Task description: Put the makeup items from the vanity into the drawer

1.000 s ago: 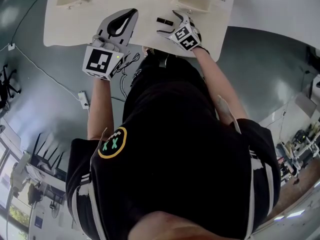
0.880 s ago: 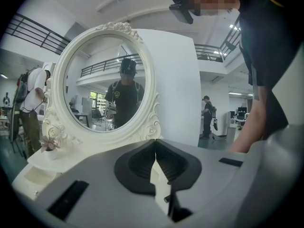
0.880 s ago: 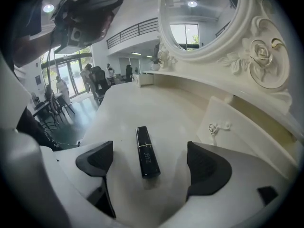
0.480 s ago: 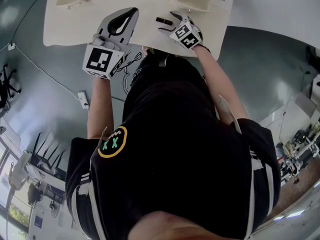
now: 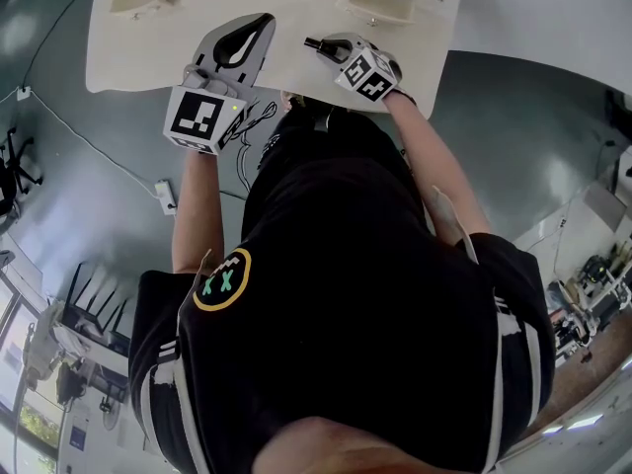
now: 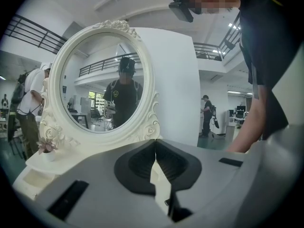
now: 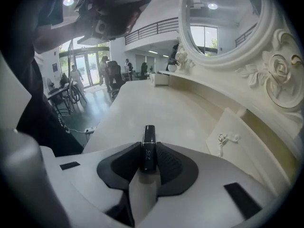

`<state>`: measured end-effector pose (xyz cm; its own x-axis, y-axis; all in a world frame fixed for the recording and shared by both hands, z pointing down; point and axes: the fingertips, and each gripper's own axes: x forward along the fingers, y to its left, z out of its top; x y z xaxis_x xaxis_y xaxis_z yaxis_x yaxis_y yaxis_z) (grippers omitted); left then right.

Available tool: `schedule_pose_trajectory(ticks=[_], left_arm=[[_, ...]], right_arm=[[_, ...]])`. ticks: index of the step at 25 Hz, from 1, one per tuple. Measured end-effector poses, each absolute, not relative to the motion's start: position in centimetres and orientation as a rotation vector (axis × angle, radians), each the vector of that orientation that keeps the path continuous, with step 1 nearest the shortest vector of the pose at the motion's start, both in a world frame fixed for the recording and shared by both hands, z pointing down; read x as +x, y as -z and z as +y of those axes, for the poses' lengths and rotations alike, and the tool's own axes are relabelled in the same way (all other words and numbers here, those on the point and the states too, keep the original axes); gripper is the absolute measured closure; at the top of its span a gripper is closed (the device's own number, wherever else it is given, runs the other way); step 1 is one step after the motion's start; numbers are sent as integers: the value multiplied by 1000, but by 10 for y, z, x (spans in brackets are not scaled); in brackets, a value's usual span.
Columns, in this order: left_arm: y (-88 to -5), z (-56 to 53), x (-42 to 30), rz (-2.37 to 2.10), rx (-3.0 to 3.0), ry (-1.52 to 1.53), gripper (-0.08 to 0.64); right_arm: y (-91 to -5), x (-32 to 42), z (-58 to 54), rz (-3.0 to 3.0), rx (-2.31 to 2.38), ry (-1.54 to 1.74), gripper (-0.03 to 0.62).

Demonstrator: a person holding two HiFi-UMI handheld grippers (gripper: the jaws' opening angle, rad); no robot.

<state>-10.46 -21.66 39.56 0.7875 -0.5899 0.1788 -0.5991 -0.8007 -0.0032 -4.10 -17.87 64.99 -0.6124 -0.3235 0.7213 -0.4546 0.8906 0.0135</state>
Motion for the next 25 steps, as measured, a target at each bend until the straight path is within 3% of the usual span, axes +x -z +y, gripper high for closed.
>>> schedule_pose_trajectory(ticks=[10, 25], left_arm=[[-395, -220, -97, -934, 2937, -261, 538], [-389, -230, -38, -732, 3021, -229, 538]], right_arm=[[-636, -41, -182, -2306, 606, -229, 476], [-542, -6, -204, -2390, 774, -81, 474]])
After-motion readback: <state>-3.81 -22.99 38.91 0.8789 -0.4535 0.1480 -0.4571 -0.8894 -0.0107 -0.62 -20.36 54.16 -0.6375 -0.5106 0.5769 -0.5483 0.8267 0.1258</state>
